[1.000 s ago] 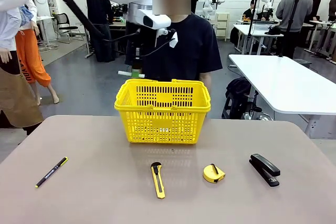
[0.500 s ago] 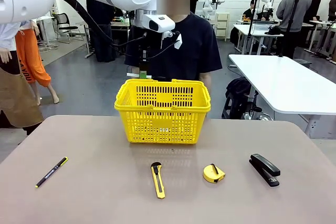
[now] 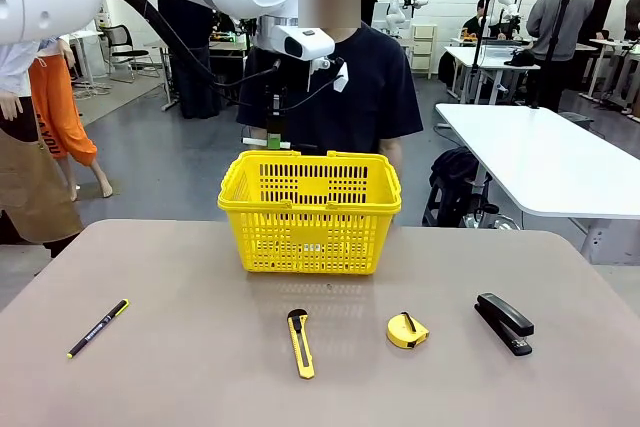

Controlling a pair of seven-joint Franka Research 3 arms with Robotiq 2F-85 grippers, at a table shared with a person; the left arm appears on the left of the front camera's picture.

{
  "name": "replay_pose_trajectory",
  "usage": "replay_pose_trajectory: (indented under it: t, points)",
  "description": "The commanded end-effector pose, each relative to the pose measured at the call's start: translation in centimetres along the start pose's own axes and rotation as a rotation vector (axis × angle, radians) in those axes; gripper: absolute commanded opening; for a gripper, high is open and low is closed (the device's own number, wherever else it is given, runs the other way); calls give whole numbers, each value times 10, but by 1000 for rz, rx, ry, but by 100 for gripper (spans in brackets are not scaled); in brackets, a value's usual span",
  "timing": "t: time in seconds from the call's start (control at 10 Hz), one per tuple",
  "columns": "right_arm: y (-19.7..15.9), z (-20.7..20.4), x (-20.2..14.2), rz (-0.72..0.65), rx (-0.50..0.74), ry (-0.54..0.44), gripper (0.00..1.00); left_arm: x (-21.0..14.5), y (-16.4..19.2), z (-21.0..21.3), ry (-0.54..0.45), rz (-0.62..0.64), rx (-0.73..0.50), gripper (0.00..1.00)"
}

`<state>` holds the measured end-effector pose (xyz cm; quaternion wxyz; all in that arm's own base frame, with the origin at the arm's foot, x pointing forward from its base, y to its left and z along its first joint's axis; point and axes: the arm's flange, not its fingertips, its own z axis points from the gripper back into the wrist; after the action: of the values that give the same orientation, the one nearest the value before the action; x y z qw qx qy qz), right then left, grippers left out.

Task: Place the items the person wants into the basket.
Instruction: Pick up the item the person points to and place it in the Market Basket.

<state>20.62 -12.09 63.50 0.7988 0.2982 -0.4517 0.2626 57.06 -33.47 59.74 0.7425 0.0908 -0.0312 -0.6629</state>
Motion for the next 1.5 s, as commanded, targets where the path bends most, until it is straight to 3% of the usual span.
replay_pose_trajectory:
  t: [0.0,0.3,0.6,1.1,1.4]
  points:
    - [-2,-3,0,7,17,-12,100,6,35,-20,-84,-111,-8,12]
    - [-2,-3,0,7,17,-12,100,32,56,-64,-76,-148,-44,12]
    - [-2,-3,0,7,17,-12,100,51,63,-115,-61,-45,-196,12]
    - [-2,-3,0,7,17,-12,100,64,64,-164,-15,-8,-319,12]
    - [-2,-3,0,7,17,-12,100,66,64,-173,9,-18,-330,12]
